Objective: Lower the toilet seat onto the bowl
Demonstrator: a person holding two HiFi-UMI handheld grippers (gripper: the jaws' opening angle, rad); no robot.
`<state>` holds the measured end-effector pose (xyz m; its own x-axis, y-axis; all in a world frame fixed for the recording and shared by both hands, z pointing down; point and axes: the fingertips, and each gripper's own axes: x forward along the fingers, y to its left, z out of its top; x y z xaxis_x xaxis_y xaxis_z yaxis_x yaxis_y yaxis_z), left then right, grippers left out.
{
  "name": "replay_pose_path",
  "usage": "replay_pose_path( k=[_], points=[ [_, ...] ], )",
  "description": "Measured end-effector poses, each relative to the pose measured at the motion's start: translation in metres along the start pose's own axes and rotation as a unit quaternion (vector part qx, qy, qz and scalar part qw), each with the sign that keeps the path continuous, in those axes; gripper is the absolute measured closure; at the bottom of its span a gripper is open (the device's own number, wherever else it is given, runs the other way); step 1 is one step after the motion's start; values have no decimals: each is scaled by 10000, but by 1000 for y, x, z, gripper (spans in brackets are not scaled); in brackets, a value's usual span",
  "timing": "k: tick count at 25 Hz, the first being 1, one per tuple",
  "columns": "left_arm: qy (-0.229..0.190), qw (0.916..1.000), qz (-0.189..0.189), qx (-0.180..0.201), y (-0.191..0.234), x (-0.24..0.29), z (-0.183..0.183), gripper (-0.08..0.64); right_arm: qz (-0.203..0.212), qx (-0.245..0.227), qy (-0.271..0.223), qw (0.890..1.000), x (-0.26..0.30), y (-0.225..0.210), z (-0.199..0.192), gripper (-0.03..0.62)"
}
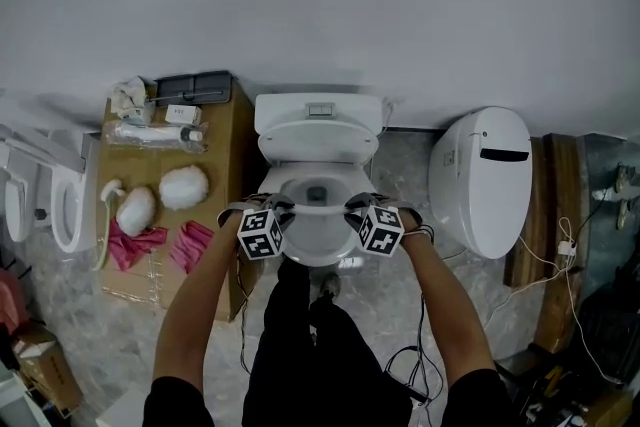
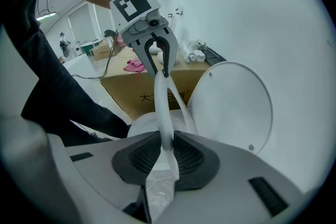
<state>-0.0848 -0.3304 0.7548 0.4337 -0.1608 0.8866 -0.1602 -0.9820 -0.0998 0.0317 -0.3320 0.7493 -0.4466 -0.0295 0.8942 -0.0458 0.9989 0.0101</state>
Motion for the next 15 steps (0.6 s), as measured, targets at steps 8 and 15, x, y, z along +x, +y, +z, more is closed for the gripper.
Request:
replay_pose_path(
  k=[8, 15],
  points=[
    [413, 9985, -90, 359, -62, 23, -19, 463, 213, -299, 0, 9993, 26, 60, -20, 495],
    [372, 9980, -430, 285, -112, 50, -40, 434, 413, -330, 59, 9986, 59, 107, -40, 476]
  ],
)
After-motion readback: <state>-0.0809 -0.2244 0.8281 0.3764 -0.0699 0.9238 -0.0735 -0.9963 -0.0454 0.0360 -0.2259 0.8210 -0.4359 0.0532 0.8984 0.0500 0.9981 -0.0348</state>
